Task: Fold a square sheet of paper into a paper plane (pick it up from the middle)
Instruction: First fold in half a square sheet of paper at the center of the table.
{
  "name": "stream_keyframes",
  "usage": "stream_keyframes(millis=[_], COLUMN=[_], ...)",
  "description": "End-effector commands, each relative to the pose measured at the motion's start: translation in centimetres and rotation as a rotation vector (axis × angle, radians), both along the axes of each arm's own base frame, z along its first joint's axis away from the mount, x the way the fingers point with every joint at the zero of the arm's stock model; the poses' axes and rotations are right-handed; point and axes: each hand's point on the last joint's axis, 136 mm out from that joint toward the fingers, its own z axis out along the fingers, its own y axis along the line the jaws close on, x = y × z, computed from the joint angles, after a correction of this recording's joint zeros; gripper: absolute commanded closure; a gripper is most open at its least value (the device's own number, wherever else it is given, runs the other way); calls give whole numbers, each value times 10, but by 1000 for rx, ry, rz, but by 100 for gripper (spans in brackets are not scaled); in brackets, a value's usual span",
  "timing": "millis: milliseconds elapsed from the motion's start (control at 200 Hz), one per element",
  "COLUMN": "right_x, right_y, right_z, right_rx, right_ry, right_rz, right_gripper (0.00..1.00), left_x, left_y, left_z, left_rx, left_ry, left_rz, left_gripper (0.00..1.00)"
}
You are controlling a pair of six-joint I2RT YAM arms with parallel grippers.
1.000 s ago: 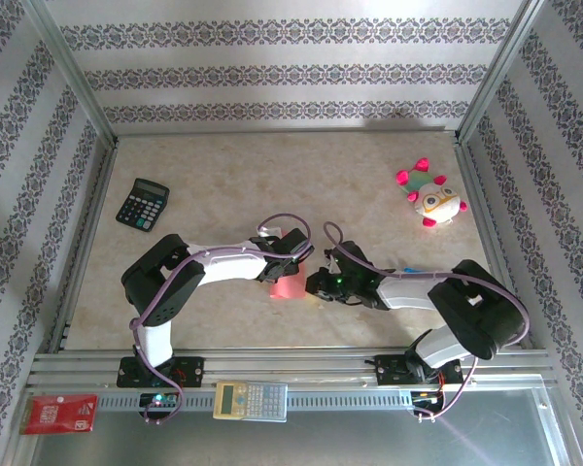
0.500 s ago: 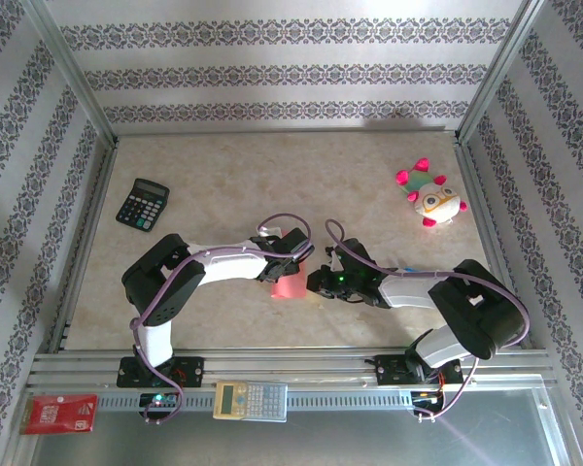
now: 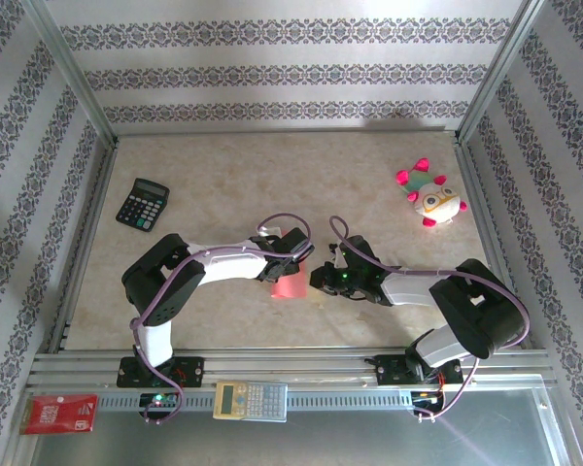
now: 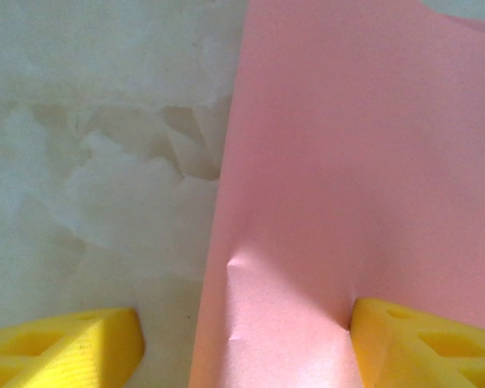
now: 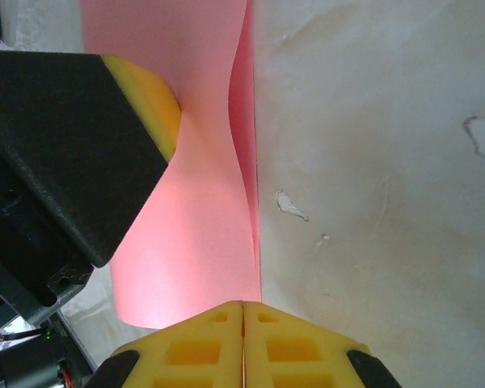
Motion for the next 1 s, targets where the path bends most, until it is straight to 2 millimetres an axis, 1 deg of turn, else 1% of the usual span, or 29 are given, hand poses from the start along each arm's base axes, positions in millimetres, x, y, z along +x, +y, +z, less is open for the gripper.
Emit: stream_keyframes(millis=[0, 125, 445, 585, 794, 999], right_x=[2, 5, 30, 41, 50, 60], right_y=[3, 0, -8, -21, -41, -63], right_z=[8, 7, 18, 19, 19, 24], right_rx=[20, 16, 53, 56, 53, 47], right_ry=[-24, -25, -34, -39, -34, -42], right_rz=[26, 13, -26, -55, -88, -114], right_gripper=[92, 93, 94, 95, 95, 95], left_x=[27, 26, 24, 22, 20, 20], left_y=[22, 23, 21, 20, 19, 18], left_z=[-45, -47, -53, -53, -54, -53], left_rx=[1, 3, 4, 6, 10, 17], left_ry=[-14, -13, 3, 14, 23, 28], left_rz=[100, 104, 87, 67, 47, 23], left_gripper=[27, 27, 27, 27, 27, 27])
